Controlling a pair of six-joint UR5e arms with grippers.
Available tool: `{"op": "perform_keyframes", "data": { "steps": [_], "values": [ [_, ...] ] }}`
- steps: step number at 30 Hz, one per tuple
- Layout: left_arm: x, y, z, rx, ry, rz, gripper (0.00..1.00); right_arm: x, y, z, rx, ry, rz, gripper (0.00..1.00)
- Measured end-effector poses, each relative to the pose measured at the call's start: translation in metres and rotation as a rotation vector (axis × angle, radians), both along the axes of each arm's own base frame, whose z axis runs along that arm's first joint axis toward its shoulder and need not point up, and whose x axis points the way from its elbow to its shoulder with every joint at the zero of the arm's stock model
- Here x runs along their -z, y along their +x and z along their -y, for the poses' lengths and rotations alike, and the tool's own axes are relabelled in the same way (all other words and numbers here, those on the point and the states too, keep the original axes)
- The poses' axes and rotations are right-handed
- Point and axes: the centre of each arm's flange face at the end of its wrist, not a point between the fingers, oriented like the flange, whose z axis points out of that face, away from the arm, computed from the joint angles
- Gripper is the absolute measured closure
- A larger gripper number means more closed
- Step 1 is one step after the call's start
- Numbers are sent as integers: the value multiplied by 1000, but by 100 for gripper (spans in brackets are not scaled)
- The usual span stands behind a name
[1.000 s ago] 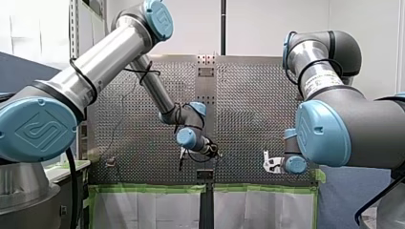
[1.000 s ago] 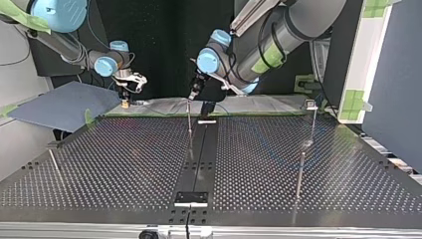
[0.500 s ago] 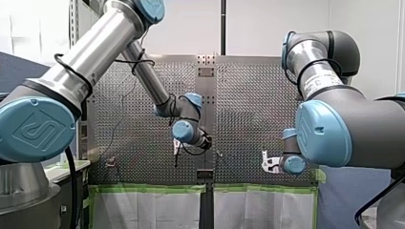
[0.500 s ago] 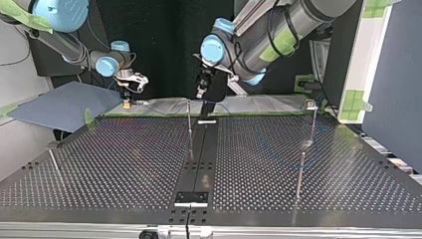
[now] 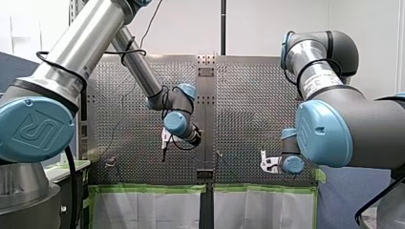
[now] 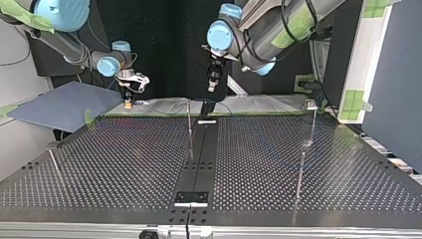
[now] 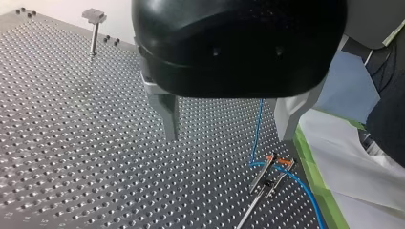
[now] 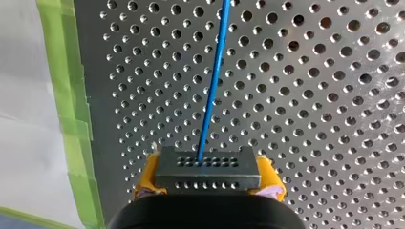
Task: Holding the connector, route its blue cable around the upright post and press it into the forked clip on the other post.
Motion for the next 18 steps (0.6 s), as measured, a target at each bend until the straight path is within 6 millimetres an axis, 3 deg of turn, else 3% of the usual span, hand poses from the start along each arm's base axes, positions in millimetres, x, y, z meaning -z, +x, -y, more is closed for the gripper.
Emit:
{"op": "perform_keyframes", "data": {
  "steps": [18],
  "values": [
    [-25, -48, -37, -20, -20, -21, 0, 0, 5, -2, -9, 1, 1, 44]
  ]
}}
